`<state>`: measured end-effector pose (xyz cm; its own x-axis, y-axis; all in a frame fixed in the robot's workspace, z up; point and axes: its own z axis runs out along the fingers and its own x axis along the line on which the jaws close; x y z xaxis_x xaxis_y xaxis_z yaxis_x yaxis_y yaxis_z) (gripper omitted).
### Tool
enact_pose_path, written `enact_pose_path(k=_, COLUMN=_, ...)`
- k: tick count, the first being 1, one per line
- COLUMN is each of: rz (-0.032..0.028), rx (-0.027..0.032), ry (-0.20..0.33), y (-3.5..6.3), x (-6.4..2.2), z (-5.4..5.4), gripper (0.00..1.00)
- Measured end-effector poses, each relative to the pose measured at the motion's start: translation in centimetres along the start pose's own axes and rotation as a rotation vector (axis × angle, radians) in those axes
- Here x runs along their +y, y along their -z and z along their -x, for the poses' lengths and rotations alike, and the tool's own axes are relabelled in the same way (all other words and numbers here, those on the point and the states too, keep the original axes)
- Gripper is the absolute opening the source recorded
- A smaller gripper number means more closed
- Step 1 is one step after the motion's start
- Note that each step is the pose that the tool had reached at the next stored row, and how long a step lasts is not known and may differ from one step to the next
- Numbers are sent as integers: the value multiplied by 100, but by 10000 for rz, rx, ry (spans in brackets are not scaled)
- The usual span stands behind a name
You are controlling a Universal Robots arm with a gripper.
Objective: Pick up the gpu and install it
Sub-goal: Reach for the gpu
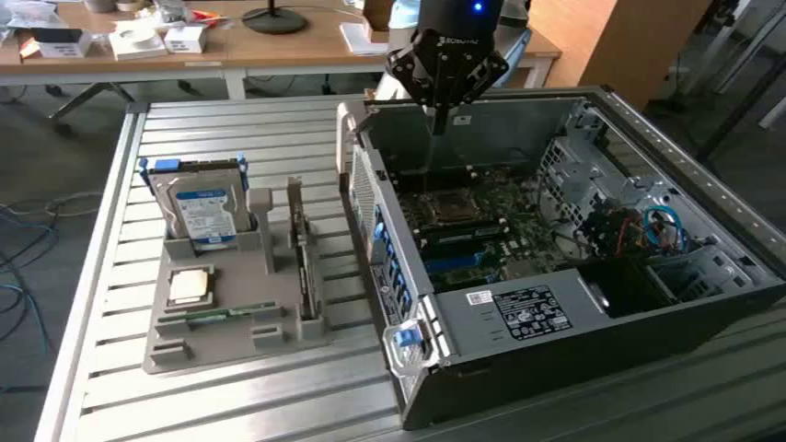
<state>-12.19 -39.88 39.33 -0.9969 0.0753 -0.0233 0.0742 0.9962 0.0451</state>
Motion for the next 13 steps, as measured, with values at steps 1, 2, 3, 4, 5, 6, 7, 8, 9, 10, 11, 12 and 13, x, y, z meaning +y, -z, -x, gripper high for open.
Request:
enact_pose_path(k=1, rz=0, rx=0, ry=0, y=0, x=0, z=0, gripper=11)
enact_pose_path(k=2, rz=0, rx=0, ry=0, y=0, x=0, z=0, gripper=11)
enact_pose_path(k=3, rz=0, rx=0, ry=0, y=0, x=0, z=0, gripper=11)
enact_pose_path(k=4, rz=0, rx=0, ry=0, y=0, x=0, z=0, gripper=11)
enact_pose_path(k=5, rz=0, rx=0, ry=0, y=0, x=0, z=0, gripper=11)
enact_pose_path(k=6, rz=0, rx=0, ry=0, y=0, x=0, z=0, gripper=11)
enact_pose_path(k=7, rz=0, rx=0, ry=0, y=0, x=0, z=0, gripper=11)
enact_pose_path(k=8, rz=0, rx=0, ry=0, y=0, x=0, z=0, gripper=11)
enact_pose_path(k=9, rz=0, rx=0, ry=0, y=0, x=0, z=0, gripper=11)
enact_pose_path(k=10, rz=0, rx=0, ry=0, y=0, x=0, z=0, gripper=11)
enact_pose_path(k=11, rz=0, rx=0, ry=0, y=0, x=0, z=0, gripper=11)
enact_pose_path(k=12, rz=0, rx=0, ry=0, y=0, x=0, z=0, gripper=11)
enact_pose_path(k=13, rz=0, rx=0, ry=0, y=0, x=0, z=-1, gripper=11)
